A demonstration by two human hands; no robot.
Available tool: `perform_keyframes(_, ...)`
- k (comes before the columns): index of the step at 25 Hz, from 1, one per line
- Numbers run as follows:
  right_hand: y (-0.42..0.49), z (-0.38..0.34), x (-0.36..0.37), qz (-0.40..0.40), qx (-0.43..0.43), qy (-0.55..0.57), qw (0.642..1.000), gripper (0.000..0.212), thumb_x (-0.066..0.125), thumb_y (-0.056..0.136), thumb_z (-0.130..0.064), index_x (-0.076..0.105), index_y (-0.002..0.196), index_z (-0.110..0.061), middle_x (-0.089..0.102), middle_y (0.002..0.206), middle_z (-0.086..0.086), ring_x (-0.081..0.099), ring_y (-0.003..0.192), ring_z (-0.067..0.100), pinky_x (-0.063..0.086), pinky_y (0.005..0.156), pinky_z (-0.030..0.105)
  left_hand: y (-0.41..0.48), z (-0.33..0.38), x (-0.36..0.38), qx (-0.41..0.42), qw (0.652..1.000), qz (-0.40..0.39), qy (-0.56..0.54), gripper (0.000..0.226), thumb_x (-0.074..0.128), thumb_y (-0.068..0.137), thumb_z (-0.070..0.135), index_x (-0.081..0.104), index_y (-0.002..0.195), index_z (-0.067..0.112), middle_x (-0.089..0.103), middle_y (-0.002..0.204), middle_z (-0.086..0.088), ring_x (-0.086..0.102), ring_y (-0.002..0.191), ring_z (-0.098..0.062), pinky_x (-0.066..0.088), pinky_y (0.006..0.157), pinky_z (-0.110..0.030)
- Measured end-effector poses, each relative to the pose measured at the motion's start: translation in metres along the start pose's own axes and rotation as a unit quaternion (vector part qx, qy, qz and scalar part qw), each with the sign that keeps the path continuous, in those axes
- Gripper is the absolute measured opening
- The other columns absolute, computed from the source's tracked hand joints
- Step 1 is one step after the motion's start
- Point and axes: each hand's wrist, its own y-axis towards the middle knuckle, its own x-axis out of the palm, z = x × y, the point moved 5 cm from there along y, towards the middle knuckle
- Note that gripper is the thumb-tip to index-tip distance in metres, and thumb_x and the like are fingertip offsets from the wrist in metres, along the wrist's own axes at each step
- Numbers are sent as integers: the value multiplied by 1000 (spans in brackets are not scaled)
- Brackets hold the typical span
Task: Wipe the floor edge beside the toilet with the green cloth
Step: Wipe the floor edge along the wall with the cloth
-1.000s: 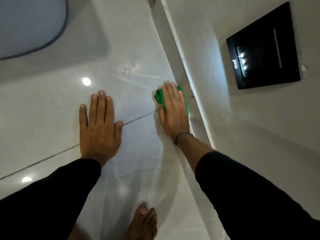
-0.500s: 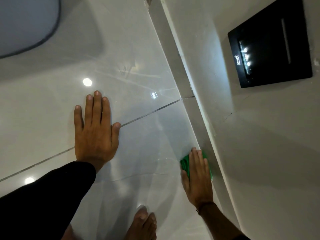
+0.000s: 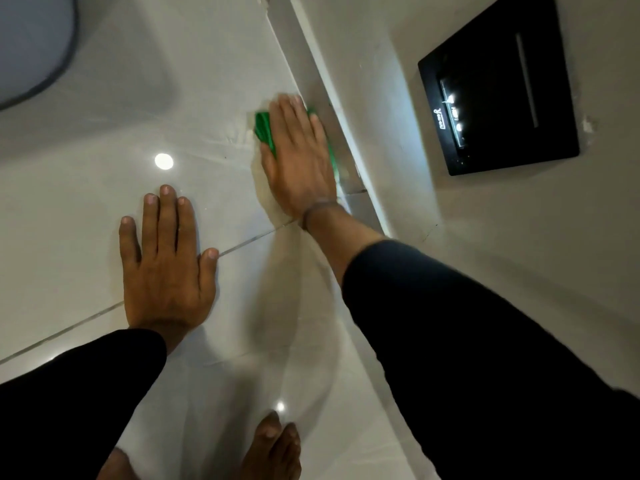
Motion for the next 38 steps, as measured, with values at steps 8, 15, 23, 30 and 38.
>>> perform_keyframes(8,-103,32,6,-49,35,130,990,62,36,107,-26,21,164,-8,17,173,11,5,162,24,9,130,49,-1,-2,2,-3,1000,4,-2,78,37,108,39,19,174,1,16,184,-24,15,172,-42,14,137,-67)
perform_keyframes(15,-198,55,13,-104,103,137,980,62,28,108,-37,9,164,-17,8,174,4,-2,162,17,7,131,49,-1,-3,3,-4,1000,-8,-3,80,36,108,40,17,175,1,14,185,-24,13,172,-42,12,137,-66)
perform_keyframes(23,-5,3,-5,-33,32,91,995,62,42,106,-23,21,163,-8,21,172,12,10,161,26,4,130,41,-1,-2,3,0,1000,-2,2,79,32,109,42,17,175,1,14,184,-24,13,172,-42,11,137,-65)
perform_keyframes(30,-148,46,11,-52,49,105,992,62,36,107,-28,21,164,-10,18,173,10,8,162,24,16,129,51,-1,-3,2,-4,1000,1,-2,79,34,108,41,17,175,2,14,184,-24,13,172,-41,12,137,-66)
perform_keyframes(38,-260,73,20,-137,58,-35,988,64,32,108,-41,20,163,-9,20,171,14,19,159,32,26,124,52,-1,-1,3,0,1000,2,4,79,36,108,40,18,174,1,15,184,-25,13,172,-42,13,137,-66)
